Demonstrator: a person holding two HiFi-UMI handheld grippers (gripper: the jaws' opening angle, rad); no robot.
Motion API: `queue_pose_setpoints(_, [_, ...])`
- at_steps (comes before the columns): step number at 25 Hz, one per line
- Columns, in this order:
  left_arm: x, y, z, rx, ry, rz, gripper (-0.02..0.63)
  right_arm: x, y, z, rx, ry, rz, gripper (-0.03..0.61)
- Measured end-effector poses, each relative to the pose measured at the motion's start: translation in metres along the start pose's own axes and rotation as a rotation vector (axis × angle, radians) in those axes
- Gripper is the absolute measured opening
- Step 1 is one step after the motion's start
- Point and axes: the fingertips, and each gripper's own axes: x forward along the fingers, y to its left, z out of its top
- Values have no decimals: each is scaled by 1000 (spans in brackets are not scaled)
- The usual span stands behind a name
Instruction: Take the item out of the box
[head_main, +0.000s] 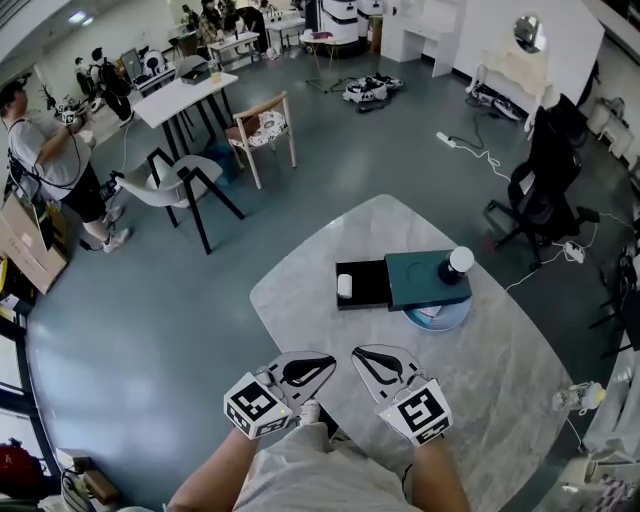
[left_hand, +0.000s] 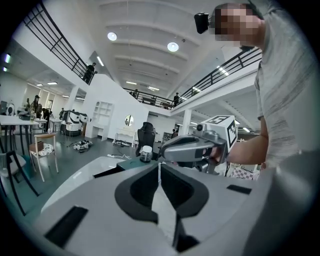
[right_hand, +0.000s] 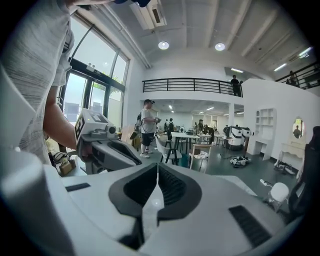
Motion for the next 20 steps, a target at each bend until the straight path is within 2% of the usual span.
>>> queue_pose_setpoints(6, [18, 37, 4, 9, 17, -61, 26, 23, -26, -7, 22, 61, -41, 21])
queue_pose_setpoints(13, [30, 93, 2, 35, 62, -182, 26, 75, -65, -12, 13, 183, -112, 23])
queue_pose_setpoints(20, [33, 140, -4, 30, 64, -249, 26, 128, -86, -37, -49, 368, -129, 38])
